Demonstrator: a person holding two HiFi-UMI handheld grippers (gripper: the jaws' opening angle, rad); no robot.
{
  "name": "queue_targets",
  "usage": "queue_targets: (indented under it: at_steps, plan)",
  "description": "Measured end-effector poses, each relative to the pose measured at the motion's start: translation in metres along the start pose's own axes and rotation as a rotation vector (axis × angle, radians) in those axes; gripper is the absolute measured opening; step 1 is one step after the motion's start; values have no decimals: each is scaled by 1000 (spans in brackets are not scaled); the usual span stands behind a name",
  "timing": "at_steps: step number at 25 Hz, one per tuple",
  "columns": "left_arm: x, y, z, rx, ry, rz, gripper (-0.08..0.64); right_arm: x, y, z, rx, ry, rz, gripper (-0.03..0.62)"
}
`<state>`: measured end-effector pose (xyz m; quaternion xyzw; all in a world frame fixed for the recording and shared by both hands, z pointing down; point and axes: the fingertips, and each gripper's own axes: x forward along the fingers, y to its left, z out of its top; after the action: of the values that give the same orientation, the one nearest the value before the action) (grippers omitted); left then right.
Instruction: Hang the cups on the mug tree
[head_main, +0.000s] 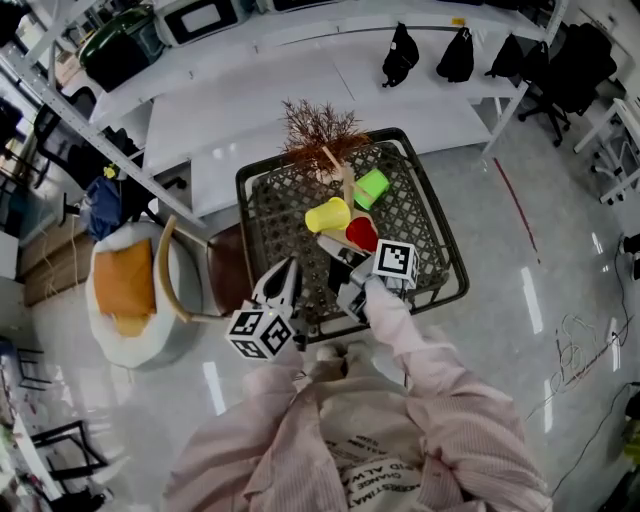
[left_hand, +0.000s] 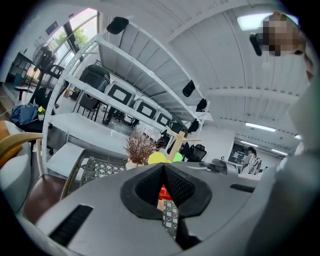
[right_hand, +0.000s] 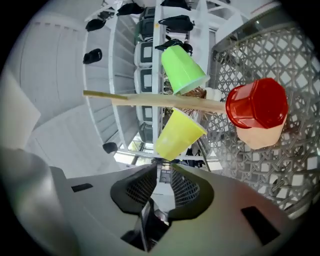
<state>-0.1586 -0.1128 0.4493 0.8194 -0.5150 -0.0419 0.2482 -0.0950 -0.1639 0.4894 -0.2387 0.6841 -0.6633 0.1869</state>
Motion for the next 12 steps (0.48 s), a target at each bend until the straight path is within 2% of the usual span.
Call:
queue_targets:
  at_steps: [3,9,12]
  plan:
    - [-2,-4,0,8,-3,-12,-2,-7,3,-2,-85,10,-22,27]
    - [-9,-16,2,34,-8,-42,-2,-23,15,-7,-221,25,-34,3]
    - [-13,-21,4,56,-3,-58,-2,-30,22,-8,-327,33,-56,0]
